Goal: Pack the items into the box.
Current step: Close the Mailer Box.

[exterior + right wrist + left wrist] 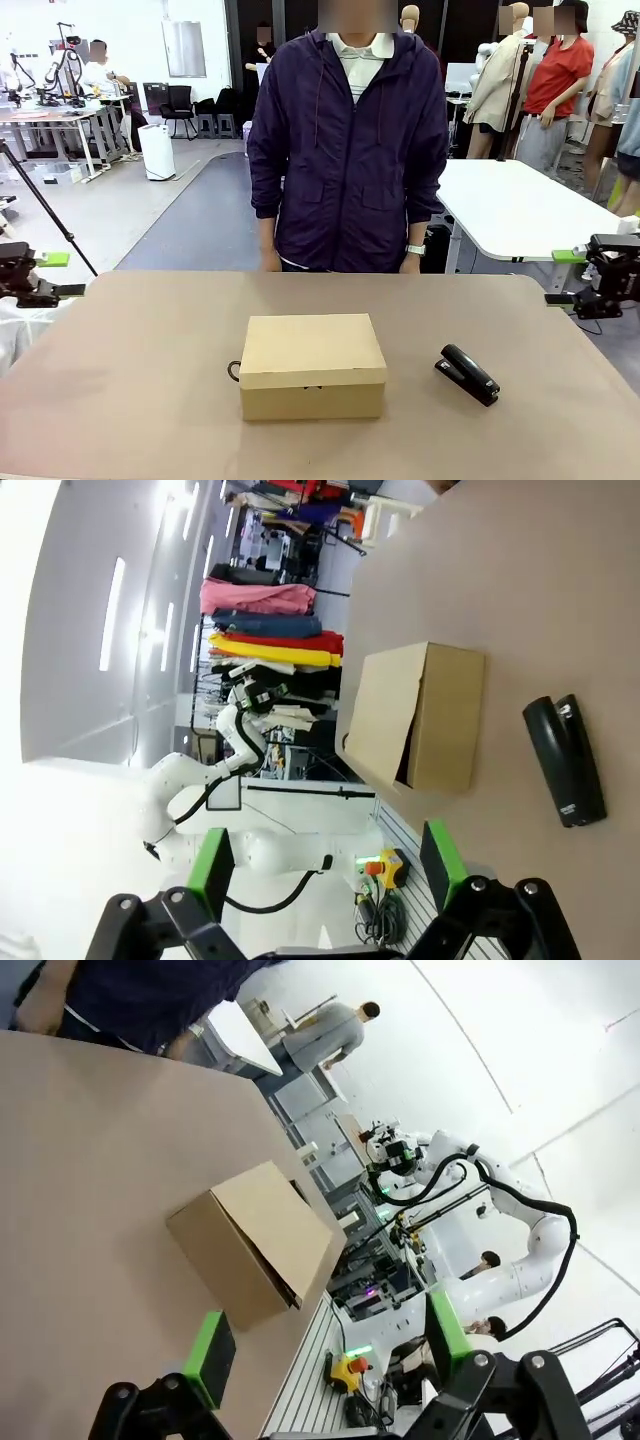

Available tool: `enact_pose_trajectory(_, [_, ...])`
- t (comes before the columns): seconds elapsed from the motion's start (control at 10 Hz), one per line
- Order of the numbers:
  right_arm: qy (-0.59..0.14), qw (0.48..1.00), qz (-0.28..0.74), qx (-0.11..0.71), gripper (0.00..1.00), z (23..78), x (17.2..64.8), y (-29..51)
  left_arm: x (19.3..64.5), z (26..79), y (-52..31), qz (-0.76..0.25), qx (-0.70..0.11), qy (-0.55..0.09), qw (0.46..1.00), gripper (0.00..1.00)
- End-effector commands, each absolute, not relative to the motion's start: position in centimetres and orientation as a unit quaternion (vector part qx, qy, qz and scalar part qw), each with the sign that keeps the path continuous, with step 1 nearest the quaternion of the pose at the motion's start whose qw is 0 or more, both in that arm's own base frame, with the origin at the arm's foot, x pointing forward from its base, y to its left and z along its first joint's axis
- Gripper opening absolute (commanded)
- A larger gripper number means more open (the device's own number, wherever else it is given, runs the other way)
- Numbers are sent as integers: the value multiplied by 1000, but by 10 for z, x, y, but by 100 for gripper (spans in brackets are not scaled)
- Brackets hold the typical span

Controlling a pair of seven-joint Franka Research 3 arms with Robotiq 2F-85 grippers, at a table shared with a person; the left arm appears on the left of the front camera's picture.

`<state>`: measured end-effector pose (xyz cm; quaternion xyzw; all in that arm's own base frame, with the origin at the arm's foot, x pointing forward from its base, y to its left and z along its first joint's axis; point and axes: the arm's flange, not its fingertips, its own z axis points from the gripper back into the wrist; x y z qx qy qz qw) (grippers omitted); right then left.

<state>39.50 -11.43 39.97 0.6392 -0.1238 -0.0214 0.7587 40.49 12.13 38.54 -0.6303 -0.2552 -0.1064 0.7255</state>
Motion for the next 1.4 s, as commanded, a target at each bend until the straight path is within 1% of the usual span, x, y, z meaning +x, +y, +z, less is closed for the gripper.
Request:
enact_pose_trajectory(0.0, [-122, 754, -6, 645, 100, 405, 396, -111, 403, 389, 117, -118, -624, -247, 731, 100])
enact_pose_trajectory(1.3, [-122, 754, -6, 645, 100, 405, 396, -111, 403, 389, 117, -118, -624, -247, 731, 100])
